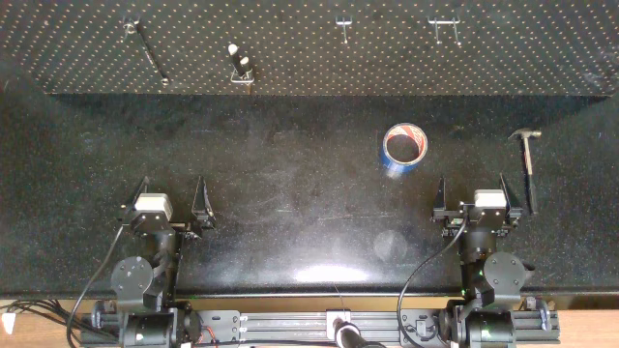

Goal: Place Tools Onto Pegboard

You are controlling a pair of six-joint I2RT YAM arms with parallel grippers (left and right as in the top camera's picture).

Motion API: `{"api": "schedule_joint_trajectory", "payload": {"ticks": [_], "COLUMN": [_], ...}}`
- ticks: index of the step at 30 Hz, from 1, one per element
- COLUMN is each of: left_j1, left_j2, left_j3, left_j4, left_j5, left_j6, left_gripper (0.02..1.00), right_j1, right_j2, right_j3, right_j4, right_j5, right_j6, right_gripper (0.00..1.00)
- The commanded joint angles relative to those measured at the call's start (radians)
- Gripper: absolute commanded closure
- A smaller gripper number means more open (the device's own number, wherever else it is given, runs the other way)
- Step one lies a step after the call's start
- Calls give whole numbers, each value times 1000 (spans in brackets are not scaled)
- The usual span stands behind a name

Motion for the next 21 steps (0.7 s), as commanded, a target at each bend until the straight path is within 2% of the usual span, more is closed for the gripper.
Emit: {"api": "schedule_joint_trajectory", "payload": {"ticks": [1, 5, 7, 9, 10, 12, 14, 15, 19, 21], "left_j1": [0, 0, 0, 0, 0, 0, 0, 0, 0, 0], "left_j2": [-16, -16, -16, -16, -16, -16, -16, -16, -16, -16], "left_j3": [-1, -1, -1, -1, -1, -1, -1, -1, -1, -1], "left_j4": [-7, -7, -6, -6, -6, -6, -7, -7, -6, -7], "left_j5": [14, 14, 14, 14, 14, 14, 14, 14, 14, 14], "left_j6": [9, 9, 9, 9, 9, 9, 9, 9, 9, 9], "left_gripper": [25, 25, 20, 25, 25, 27, 25, 25, 25, 25], "right_j1": [-3, -4, -3, -3, -3, 2, 44, 74, 195, 229], "right_j2": [-6, -6, 12, 154, 236, 406, 574, 656, 944, 1086], "right_j3": [-4, 2, 85, 301, 377, 497, 565, 591, 754, 847], "right_j4": [-2, -4, -71, -351, -424, -473, -480, -494, -652, -681], "right_j5": [4, -3, -71, -189, -230, -291, -402, -431, -430, -402], "right_j6": [-10, 0, 124, 332, 371, 373, 373, 373, 383, 330], "right_gripper": [25, 25, 25, 25, 25, 25, 25, 25, 25, 27]}}
